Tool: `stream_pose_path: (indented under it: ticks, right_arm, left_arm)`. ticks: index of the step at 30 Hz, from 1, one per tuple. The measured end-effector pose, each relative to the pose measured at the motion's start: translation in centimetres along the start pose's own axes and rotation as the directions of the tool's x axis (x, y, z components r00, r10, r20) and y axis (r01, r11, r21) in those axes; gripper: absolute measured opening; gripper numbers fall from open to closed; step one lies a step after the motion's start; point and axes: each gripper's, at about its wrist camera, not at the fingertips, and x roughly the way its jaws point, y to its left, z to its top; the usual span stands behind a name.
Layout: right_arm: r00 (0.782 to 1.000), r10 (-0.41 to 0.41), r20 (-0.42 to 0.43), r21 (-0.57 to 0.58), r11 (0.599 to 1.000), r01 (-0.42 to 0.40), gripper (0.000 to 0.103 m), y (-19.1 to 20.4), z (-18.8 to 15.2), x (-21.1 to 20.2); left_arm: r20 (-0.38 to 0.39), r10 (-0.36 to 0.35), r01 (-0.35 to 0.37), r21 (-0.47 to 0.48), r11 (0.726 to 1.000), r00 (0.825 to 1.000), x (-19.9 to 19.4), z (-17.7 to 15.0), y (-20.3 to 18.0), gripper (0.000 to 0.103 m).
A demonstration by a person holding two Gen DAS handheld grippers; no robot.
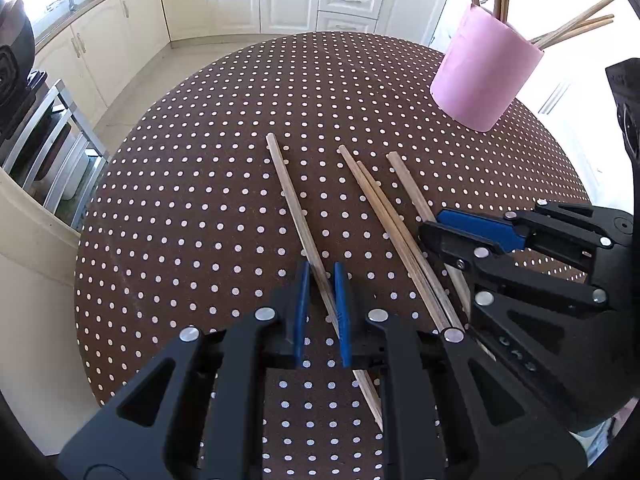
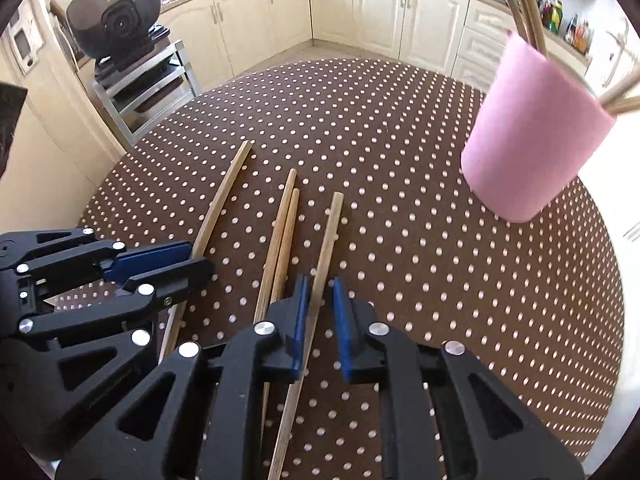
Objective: Organize utensils
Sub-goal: 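Close the left gripper on a chopstick while the right gripper grasps another, then lift both held chopsticks upright and lower them into the pink cup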
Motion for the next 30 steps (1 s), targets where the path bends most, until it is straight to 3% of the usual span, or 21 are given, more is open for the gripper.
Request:
stream_pose_path:
  ticks: [6,17,24,30]
  right_arm:
    - [0.999,0.029,0.042,0.043,0.999,-0.031,0.004,-0.5,-0.2,-0.3]
    - [0.981,0.080,0.174,0.059,0.994,-0.092,0.004,-1.4,-0.9,-6.8]
    - [0.949,0.102,0.298,0.064,0.990,-0.126,0.004,-2.2,-2.0,-12.7]
    - [0.920,0.132,0.370,0.060,0.984,-0.165,0.004,-2.8,-2.6,-16.0]
  left_arm:
    - [0.022,-0.010,0.010,-0.023,1.000,1.000,-0.1,0.0,0.3,0.007]
    - [0.126,-0.067,0.071,-0.031,0.997,0.990,-4.5,0.0,-0.5,0.006]
    - [0.268,-0.146,0.145,0.024,0.989,0.952,-11.1,-0.7,-2.4,0.006]
    - [0.337,-0.199,0.183,0.079,0.980,0.920,-15.1,-1.5,-4.4,0.006]
